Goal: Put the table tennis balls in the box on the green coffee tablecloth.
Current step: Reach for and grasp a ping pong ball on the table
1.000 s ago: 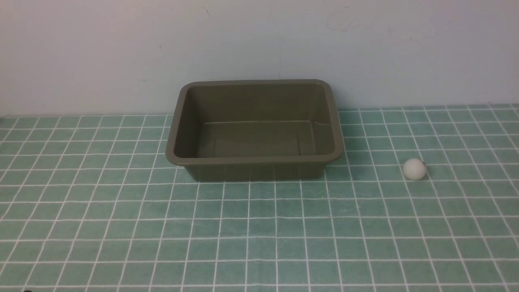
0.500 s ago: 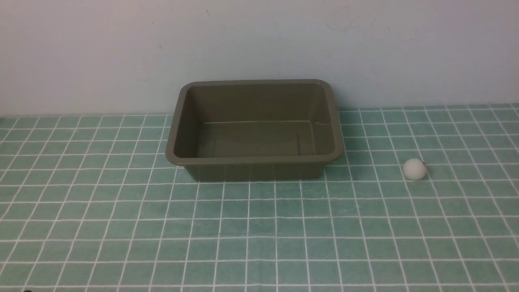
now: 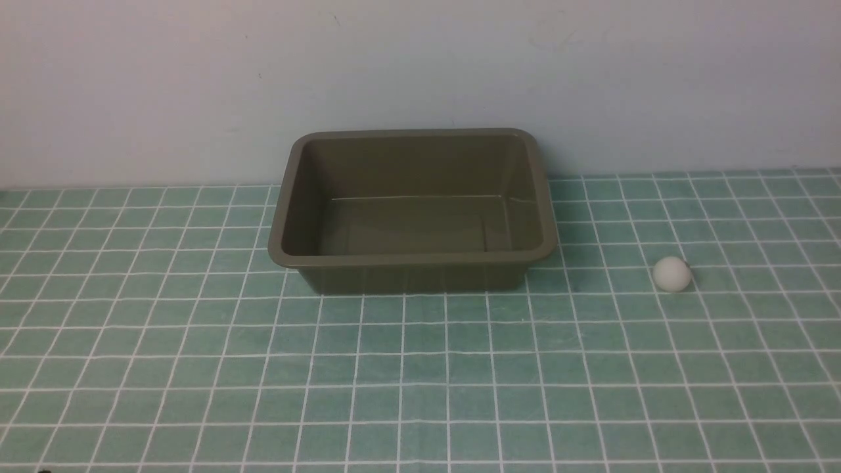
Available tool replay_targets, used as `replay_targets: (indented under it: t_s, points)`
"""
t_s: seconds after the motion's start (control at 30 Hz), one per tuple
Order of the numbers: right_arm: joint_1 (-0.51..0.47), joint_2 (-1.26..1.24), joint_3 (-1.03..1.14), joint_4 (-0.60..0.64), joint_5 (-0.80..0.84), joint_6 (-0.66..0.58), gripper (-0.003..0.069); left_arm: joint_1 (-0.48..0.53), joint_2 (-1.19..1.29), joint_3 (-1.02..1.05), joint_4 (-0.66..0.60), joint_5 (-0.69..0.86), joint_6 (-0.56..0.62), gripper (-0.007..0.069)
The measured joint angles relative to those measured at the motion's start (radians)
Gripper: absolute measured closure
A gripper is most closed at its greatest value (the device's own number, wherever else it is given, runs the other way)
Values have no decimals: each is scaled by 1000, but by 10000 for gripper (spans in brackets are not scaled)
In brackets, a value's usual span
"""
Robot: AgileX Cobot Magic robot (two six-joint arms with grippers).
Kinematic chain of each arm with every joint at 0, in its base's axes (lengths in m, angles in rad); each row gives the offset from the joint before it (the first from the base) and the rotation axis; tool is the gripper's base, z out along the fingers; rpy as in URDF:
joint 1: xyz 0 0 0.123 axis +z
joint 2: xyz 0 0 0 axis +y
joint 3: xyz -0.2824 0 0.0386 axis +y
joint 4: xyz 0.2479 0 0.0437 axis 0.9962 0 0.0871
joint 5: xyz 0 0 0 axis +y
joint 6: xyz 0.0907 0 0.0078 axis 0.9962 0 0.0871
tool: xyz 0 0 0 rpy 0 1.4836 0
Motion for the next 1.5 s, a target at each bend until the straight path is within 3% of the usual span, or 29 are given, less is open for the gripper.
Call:
replay_targets:
  t_s: [0.07,0.2,0.57,0.87,1.5]
  points:
    - [0,77,-39,79,55,-78,219,0,0,0,0,0,0,164]
    - [0,188,-105,139,128,-114,219,0,0,0,0,0,0,164]
    - [0,476,-241,137,263,-119,219,0,0,0,0,0,0,164]
    - [0,644,-251,60,262,-84,219,0,0,0,0,0,0,164]
    - [0,876,-345,47,194,-56,219,0,0,0,0,0,0,164]
